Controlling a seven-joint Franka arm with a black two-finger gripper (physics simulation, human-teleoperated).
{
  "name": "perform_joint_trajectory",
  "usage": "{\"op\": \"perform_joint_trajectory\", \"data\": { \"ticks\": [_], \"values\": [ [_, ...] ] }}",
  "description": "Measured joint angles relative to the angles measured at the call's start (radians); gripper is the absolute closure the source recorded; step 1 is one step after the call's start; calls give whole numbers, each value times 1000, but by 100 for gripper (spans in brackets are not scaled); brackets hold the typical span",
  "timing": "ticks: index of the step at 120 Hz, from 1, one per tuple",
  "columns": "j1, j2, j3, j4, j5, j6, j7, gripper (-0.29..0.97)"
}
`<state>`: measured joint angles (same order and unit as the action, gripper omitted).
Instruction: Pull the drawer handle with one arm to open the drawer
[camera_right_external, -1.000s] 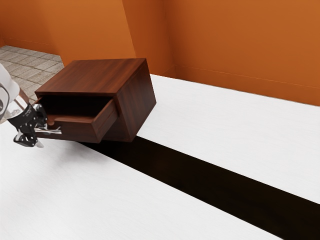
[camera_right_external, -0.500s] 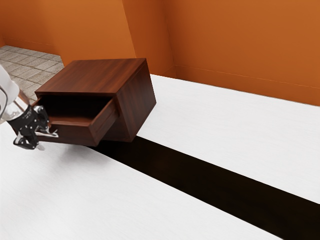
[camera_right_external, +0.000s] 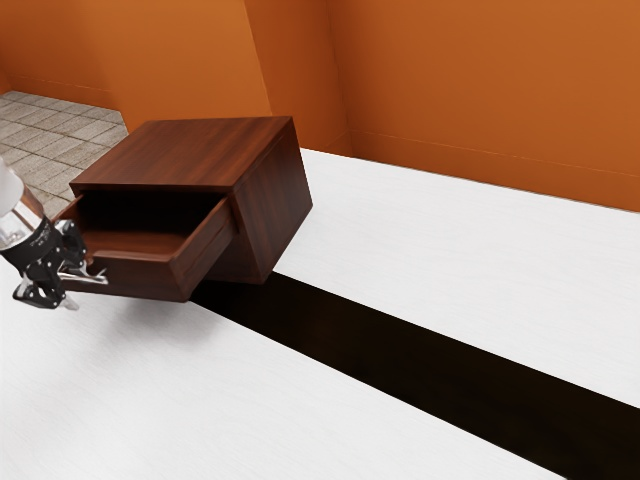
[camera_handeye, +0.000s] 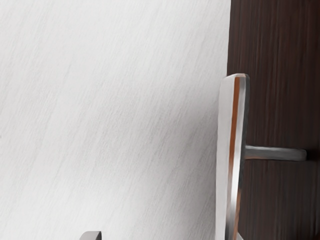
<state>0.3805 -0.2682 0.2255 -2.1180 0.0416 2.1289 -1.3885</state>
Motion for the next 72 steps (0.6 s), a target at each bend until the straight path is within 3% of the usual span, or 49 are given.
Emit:
{"op": "perform_joint_trajectory", "data": {
  "ticks": [72],
  "values": [
    [0,40,-11,98,0,-118,-13,37]
  ]
}}
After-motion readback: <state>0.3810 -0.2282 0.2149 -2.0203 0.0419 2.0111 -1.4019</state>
